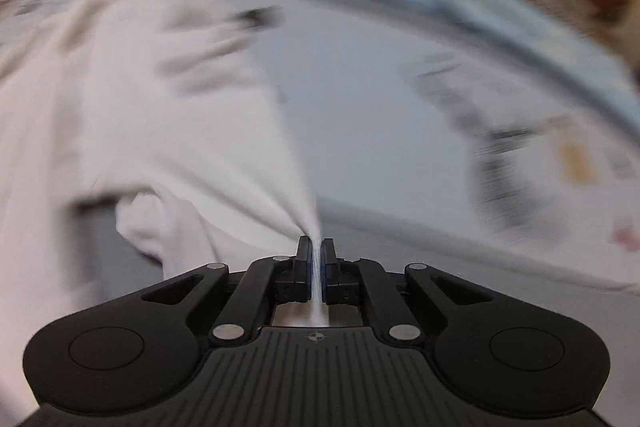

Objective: Fold small clothes

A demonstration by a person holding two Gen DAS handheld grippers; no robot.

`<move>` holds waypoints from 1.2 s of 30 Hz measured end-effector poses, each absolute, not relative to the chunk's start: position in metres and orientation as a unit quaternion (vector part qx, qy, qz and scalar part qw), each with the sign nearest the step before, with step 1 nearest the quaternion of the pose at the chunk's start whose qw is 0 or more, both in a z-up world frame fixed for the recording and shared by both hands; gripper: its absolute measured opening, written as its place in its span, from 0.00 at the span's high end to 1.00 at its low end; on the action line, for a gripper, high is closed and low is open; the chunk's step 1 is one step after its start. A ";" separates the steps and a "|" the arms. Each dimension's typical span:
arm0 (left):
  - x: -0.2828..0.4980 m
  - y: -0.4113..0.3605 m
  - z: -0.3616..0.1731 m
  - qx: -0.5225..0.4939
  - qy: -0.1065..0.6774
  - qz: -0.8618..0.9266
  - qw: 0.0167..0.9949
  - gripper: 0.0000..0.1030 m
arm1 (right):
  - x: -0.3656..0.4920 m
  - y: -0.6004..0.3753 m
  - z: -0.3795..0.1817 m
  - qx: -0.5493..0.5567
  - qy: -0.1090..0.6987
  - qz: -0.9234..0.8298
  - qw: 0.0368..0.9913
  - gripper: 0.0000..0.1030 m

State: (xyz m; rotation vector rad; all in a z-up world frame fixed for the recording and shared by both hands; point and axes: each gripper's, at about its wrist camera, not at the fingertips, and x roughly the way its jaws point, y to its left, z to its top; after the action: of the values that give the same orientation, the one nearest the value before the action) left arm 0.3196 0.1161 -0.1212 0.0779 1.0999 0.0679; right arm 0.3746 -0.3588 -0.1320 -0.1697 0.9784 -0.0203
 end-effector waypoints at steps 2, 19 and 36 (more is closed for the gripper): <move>0.304 0.091 -0.124 0.065 0.530 -0.007 0.846 0.94 | 0.403 -0.403 -0.122 -0.091 0.466 -0.088 0.876 0.97; 0.242 0.022 -0.052 0.004 0.471 -0.133 0.872 0.18 | 0.262 -0.432 -0.066 0.082 0.379 -0.121 0.914 0.39; 0.225 -0.075 -0.117 0.006 0.548 -0.268 0.792 1.00 | 0.240 -0.402 -0.112 0.089 0.452 -0.105 0.881 0.38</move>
State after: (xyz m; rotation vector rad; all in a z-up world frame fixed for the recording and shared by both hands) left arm 0.2251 -0.0747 -0.1166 0.0137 1.1786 -0.5775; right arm 0.2403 -0.4015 -0.1123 0.1857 0.9414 -0.2181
